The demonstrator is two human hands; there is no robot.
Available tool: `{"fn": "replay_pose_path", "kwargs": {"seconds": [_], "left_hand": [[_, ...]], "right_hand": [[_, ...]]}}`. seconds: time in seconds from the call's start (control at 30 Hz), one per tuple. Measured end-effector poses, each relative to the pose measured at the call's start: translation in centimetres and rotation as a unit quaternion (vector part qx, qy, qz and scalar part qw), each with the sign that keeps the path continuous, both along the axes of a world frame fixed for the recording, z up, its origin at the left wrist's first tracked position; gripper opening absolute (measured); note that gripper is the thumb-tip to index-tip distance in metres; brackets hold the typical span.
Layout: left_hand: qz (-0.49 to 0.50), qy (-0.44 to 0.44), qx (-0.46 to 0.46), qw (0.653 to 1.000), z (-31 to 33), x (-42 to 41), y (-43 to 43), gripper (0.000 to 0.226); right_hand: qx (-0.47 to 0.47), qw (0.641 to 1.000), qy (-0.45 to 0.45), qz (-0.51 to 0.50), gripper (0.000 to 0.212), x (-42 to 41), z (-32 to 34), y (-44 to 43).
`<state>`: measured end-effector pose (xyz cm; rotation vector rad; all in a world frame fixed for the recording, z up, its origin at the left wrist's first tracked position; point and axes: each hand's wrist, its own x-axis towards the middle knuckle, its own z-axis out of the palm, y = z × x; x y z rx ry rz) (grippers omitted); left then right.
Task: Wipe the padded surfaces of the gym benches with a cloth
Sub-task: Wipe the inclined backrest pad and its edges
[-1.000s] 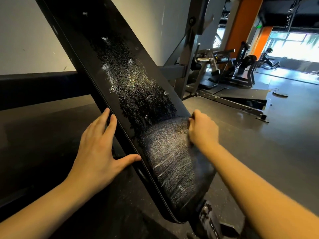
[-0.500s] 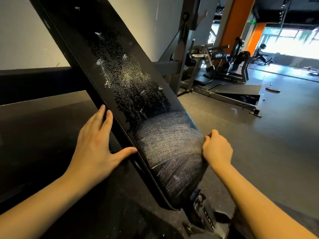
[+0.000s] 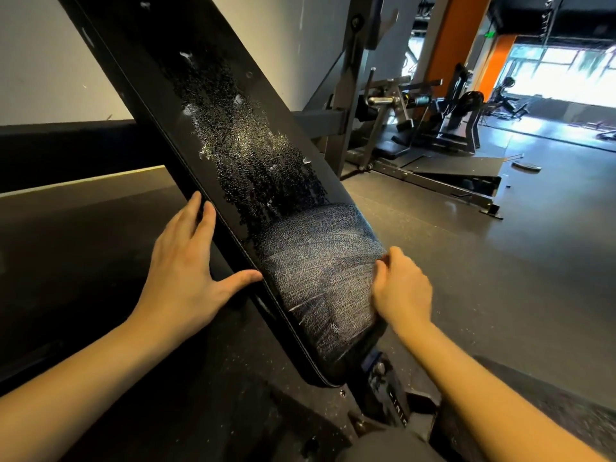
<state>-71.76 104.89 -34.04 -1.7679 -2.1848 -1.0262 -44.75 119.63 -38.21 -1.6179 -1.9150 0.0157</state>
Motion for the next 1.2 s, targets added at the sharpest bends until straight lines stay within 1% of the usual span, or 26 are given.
{"fn": "replay_pose_path", "kwargs": {"seconds": [0.07,0.13,0.17,0.2,0.23,0.3,0.37,0.4,0.43,0.47,0.5,0.57,0.6,0.63,0.67,0.77,0.8,0.83,0.87,0.9,0.97,1.0,1.03,1.1,1.17,1.2], "left_hand": [[0.002,0.005,0.001,1.000,0.0,0.1,-0.1,0.125],[0.006,0.016,0.000,1.000,0.0,0.0,-0.1,0.125],[0.007,0.017,-0.002,1.000,0.1,0.0,-0.2,0.125],[0.006,0.016,-0.004,1.000,0.1,0.0,-0.3,0.125],[0.004,0.011,-0.005,1.000,0.2,0.1,-0.3,0.125],[0.000,0.002,-0.004,1.000,0.3,0.3,-0.4,0.126],[-0.001,0.001,-0.005,1.000,0.4,0.4,-0.3,0.127],[0.000,0.000,-0.008,1.000,0.4,0.4,-0.4,0.127],[0.000,-0.001,-0.008,1.000,0.4,0.3,-0.4,0.127],[0.000,-0.001,-0.007,1.000,0.3,0.3,-0.4,0.126],[0.000,0.001,-0.005,1.000,0.3,0.2,-0.4,0.126],[0.003,0.007,-0.001,1.000,0.2,0.1,-0.4,0.125],[0.005,0.008,-0.002,1.000,0.2,0.1,-0.4,0.125],[0.005,0.008,-0.005,1.000,0.3,0.1,-0.4,0.126],[0.003,0.006,-0.007,1.000,0.3,0.2,-0.4,0.126],[0.000,0.001,-0.008,1.000,0.5,0.4,-0.4,0.127],[-0.001,0.003,-0.008,1.000,0.6,0.4,-0.4,0.127],[-0.001,0.003,-0.009,1.000,0.5,0.4,-0.4,0.126],[-0.001,0.002,-0.009,1.000,0.5,0.3,-0.4,0.127],[-0.001,0.002,-0.007,1.000,0.4,0.2,-0.4,0.127],[0.002,0.007,0.001,1.000,0.2,0.2,-0.3,0.127],[0.003,0.008,0.003,1.000,0.2,0.1,-0.3,0.127],[0.001,0.008,0.001,1.000,0.3,0.1,-0.3,0.127],[-0.003,0.002,-0.003,1.000,0.3,0.1,-0.3,0.127],[-0.004,0.004,-0.003,1.000,0.3,0.2,-0.3,0.127],[-0.003,0.006,-0.003,1.000,0.3,0.2,-0.2,0.127]], "right_hand": [[0.048,0.985,0.042,0.158,0.013,-3.4,0.6,-4.4],[0.090,0.941,0.022,0.327,0.019,-4.6,0.6,-8.2],[0.100,0.921,-0.005,0.376,0.021,-4.3,0.5,-8.8],[0.106,0.912,-0.027,0.394,0.022,-3.5,0.6,-8.5],[0.120,0.914,-0.043,0.385,0.023,-2.5,0.3,-7.5],[0.133,0.945,-0.058,0.294,0.021,-0.5,-0.4,-3.9],[0.082,0.986,-0.039,0.139,0.017,0.6,0.2,-0.3],[0.052,0.996,-0.022,0.076,0.015,0.5,0.5,0.4],[0.042,0.997,-0.011,0.056,0.014,-0.2,0.6,0.0],[0.039,0.996,0.000,0.076,0.014,-1.4,0.8,-1.6],[0.054,0.989,0.013,0.136,0.016,-2.7,0.8,-3.7],[0.081,0.945,-0.003,0.318,0.020,-3.9,0.6,-8.4],[0.085,0.921,-0.035,0.378,0.021,-3.7,0.3,-9.3],[0.094,0.912,-0.050,0.397,0.021,-3.2,0.4,-8.7],[0.104,0.924,-0.049,0.365,0.021,-2.6,0.6,-7.3],[0.079,0.987,-0.009,0.142,0.015,-1.1,1.3,-1.4],[0.065,0.993,0.006,0.095,0.013,-1.3,1.4,-0.6],[0.063,0.994,0.015,0.093,0.012,-2.2,1.4,-0.9],[0.064,0.990,0.026,0.126,0.011,-3.4,1.7,-2.4],[0.076,0.978,0.039,0.191,0.010,-4.5,1.7,-4.4],[0.113,0.929,0.006,0.351,0.015,-5.2,1.1,-7.9],[0.125,0.908,-0.023,0.400,0.019,-5.0,1.1,-7.7],[0.132,0.906,-0.035,0.401,0.023,-4.6,1.4,-6.5],[0.136,0.950,-0.030,0.279,0.024,-3.8,2.0,-1.9],[0.067,0.992,-0.024,0.106,0.020,-2.6,2.9,3.2],[0.033,0.999,-0.006,0.040,0.019,-2.3,3.3,4.8]]}}
